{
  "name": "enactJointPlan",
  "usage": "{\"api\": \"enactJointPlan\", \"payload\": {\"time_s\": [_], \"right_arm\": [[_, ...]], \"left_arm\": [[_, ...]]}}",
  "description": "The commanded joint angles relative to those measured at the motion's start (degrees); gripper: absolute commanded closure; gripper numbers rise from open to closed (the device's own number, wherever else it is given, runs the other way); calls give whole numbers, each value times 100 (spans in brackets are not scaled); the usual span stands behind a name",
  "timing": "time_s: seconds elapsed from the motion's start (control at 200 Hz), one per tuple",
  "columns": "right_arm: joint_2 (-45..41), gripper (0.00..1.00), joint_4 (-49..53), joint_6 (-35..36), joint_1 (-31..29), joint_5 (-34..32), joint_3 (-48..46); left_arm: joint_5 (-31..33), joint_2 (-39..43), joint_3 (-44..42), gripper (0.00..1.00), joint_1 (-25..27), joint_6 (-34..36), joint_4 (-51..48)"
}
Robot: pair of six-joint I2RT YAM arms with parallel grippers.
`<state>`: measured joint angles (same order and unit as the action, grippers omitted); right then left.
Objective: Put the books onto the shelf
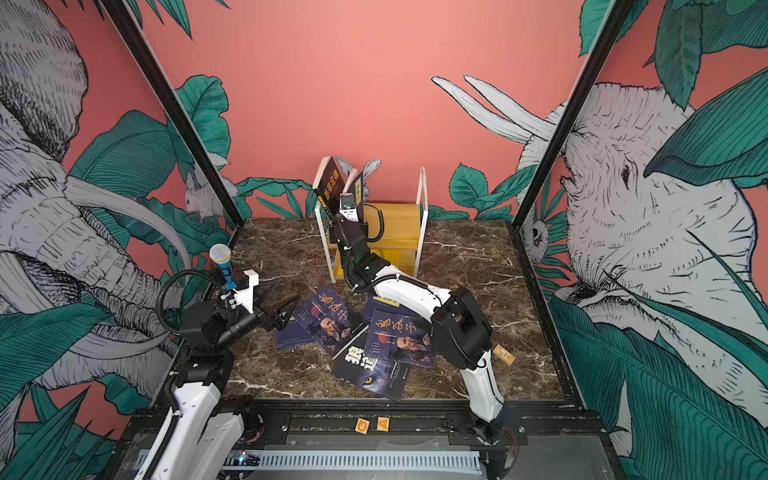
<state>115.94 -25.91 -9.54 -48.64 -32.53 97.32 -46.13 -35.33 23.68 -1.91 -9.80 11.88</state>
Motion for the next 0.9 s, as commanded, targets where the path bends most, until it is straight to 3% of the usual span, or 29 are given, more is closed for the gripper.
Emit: {"api": "enactJointPlan", "payload": {"time_s": [0.0, 0.645, 0.895], "right_arm": [[-374, 57, -244, 102, -18, 280, -46], [-605, 55, -160, 643, -180, 1364, -307], [-1156, 54, -109, 611, -304, 1555, -1100]], "left_arm": [[-37, -4, 21, 1, 1, 145, -85], [-23, 63, -48, 1, -3, 54, 80], [-34, 85, -48, 0, -6, 53, 91]]}}
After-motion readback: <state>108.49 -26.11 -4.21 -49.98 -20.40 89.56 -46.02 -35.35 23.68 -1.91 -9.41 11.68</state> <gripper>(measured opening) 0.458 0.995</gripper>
